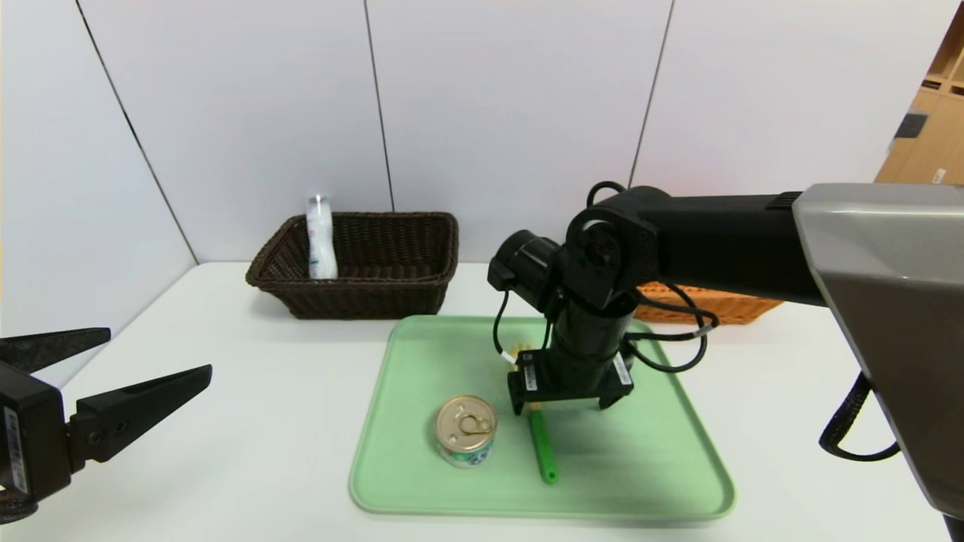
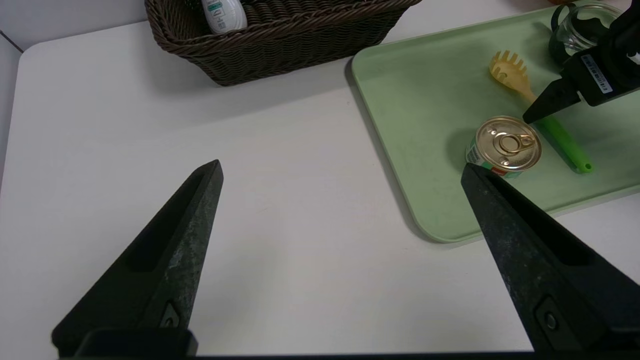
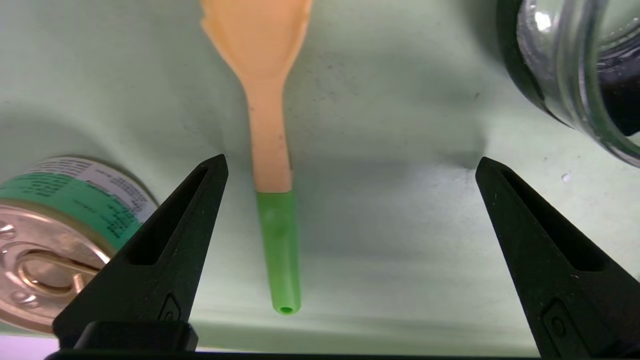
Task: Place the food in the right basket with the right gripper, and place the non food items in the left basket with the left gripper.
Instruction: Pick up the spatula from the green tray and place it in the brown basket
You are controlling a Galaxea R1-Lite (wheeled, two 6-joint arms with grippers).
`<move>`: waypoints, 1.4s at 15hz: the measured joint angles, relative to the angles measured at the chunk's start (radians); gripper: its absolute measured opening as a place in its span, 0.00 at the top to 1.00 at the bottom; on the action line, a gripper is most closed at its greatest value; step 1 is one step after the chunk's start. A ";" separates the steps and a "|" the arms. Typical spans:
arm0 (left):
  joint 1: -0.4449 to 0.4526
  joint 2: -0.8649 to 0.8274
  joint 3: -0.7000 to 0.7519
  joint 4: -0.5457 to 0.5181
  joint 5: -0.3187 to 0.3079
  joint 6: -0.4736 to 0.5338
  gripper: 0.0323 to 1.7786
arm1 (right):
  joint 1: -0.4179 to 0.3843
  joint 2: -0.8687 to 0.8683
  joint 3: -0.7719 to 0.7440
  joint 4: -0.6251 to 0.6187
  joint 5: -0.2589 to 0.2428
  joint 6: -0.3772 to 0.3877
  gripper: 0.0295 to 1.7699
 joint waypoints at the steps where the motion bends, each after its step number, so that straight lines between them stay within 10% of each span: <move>1: 0.000 0.000 0.000 0.000 0.000 0.000 0.05 | 0.003 0.001 0.000 0.002 0.000 0.001 0.03; 9: 0.000 -0.006 -0.003 0.002 0.001 0.002 0.05 | 0.009 0.003 0.001 0.017 0.000 0.005 0.05; 16: 0.000 -0.006 -0.003 0.001 -0.001 0.027 0.05 | 0.010 0.016 0.000 0.010 0.003 0.002 0.59; 17: 0.000 -0.007 -0.003 0.001 -0.001 0.026 0.05 | 0.011 0.018 0.000 0.010 0.004 0.002 0.89; 21: 0.000 -0.016 0.003 0.003 -0.001 0.026 0.05 | 0.028 0.025 0.001 0.009 0.003 0.006 0.94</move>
